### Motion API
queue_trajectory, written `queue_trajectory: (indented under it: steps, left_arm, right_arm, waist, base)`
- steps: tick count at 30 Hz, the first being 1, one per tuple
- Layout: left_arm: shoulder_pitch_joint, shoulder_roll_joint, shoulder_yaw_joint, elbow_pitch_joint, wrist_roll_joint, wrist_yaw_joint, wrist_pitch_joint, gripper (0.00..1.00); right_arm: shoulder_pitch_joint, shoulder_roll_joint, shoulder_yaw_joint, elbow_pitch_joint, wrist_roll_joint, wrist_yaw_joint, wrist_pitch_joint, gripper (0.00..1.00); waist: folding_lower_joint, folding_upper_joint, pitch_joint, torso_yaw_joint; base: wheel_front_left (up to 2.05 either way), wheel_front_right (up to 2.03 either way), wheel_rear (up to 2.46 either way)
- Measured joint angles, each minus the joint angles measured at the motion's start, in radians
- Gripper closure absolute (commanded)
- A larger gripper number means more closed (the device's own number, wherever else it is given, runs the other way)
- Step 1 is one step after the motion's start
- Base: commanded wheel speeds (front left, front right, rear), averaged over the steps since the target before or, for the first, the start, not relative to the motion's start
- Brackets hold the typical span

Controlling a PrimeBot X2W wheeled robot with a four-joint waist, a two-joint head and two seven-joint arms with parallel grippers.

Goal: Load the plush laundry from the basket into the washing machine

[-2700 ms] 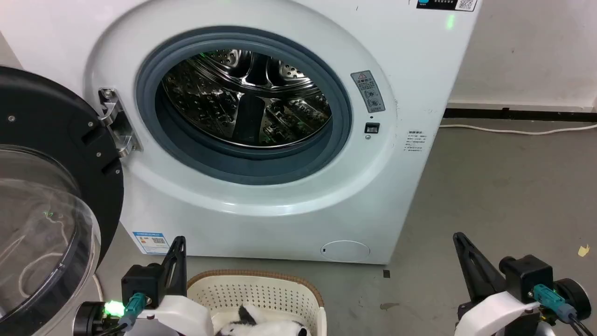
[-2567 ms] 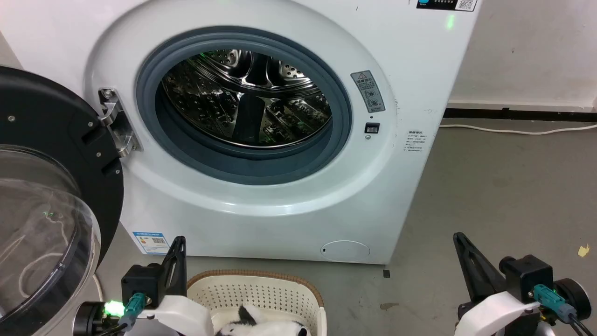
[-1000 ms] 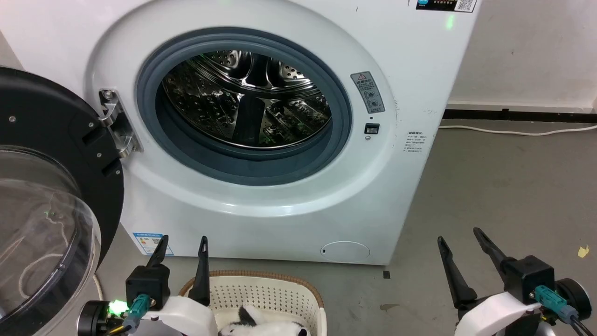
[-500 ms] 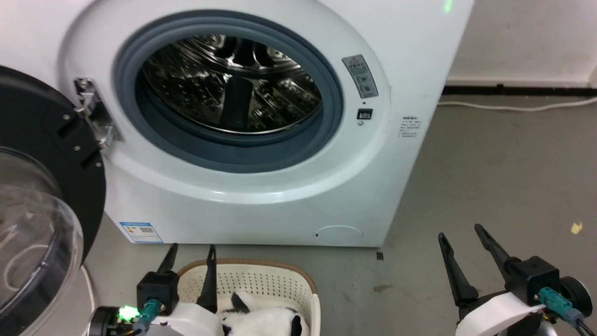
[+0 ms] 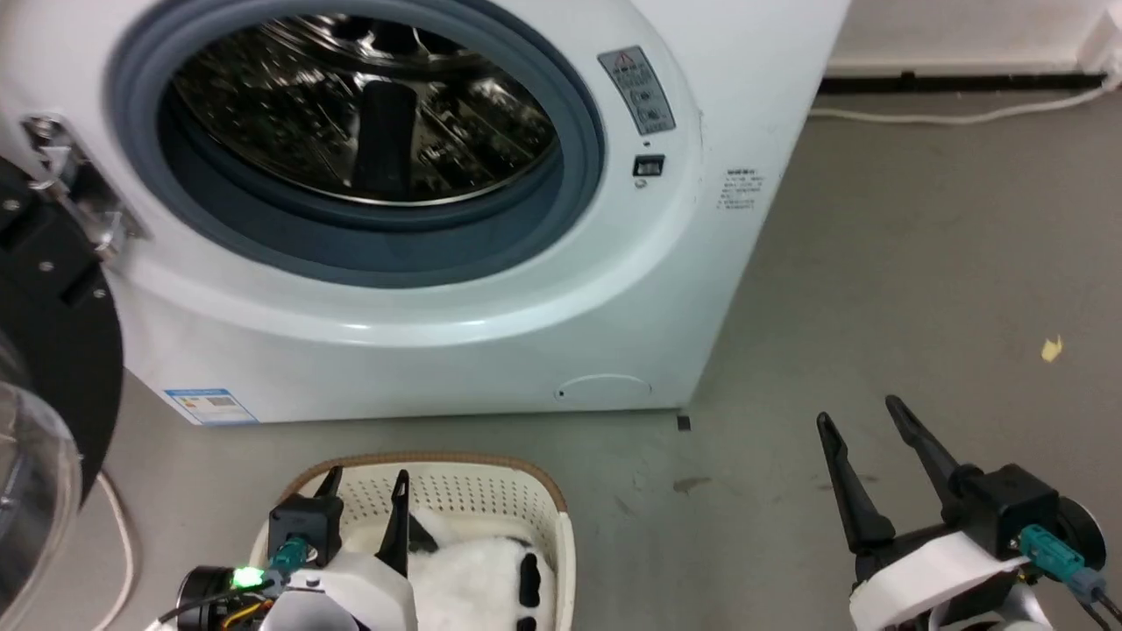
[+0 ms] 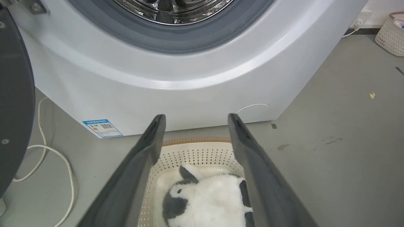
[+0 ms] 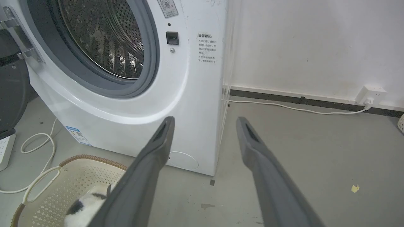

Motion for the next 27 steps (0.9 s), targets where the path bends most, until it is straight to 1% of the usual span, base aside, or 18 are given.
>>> queue_trajectory:
  steps: [10,16,17,21,27]
  left_arm:
    - [-0.063,0.038,-0.02,0.106,-0.006,-0.011,-0.006,0.0]
    - [-0.112,0.066,-0.033,0.21,-0.017,-0.027,0.003,0.0]
    - [-0.112,0.066,-0.033,0.21,-0.017,-0.027,0.003,0.0]
    - [-0.149,0.084,-0.052,0.294,-0.027,-0.036,0.058,0.0]
    - [-0.194,0.106,-0.081,0.365,-0.044,-0.045,0.078,0.0]
  right_arm:
    - [-0.025,0.0,0.007,-0.005,0.026,0.0,-0.022,0.0]
    - [-0.044,0.0,0.015,-0.031,0.051,0.0,-0.035,0.0]
    - [-0.044,0.0,0.015,-0.031,0.051,0.0,-0.035,0.0]
    - [-0.053,0.0,0.028,-0.032,0.072,0.0,-0.047,0.0]
    - [-0.071,0.0,0.031,-0.035,0.087,0.0,-0.06,0.0]
  waist:
    - [0.0,0.0,0.083,-0.037]
    - [0.0,0.0,0.147,-0.064]
    - [0.0,0.0,0.147,-0.064]
    - [0.0,0.0,0.197,-0.083]
    - [0.0,0.0,0.256,-0.106]
  base:
    - [0.0,0.0,0.0]
    - [0.0,0.0,0.0]
    - [0.0,0.0,0.0]
    - [0.0,0.0,0.0]
    - [0.0,0.0,0.0]
